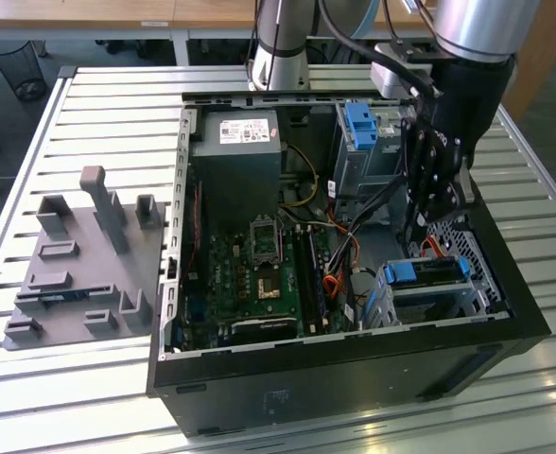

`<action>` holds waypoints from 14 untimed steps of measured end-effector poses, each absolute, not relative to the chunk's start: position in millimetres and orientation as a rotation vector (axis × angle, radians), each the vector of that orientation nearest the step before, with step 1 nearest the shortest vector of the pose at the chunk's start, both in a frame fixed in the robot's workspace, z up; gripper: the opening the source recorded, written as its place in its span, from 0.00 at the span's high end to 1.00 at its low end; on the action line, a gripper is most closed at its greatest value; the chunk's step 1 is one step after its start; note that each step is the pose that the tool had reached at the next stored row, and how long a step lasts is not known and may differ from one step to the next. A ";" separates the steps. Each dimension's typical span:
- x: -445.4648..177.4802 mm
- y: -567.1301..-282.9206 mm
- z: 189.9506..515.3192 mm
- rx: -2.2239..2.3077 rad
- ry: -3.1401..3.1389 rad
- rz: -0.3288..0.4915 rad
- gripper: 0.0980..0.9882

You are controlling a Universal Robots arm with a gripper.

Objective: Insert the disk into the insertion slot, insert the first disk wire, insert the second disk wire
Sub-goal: 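Insert the second disk wire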

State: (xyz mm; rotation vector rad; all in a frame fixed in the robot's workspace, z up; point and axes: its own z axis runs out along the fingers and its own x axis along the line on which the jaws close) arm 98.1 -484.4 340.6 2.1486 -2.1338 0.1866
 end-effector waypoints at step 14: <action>101.8 -486.8 339.5 2.195 -2.180 0.096 0.93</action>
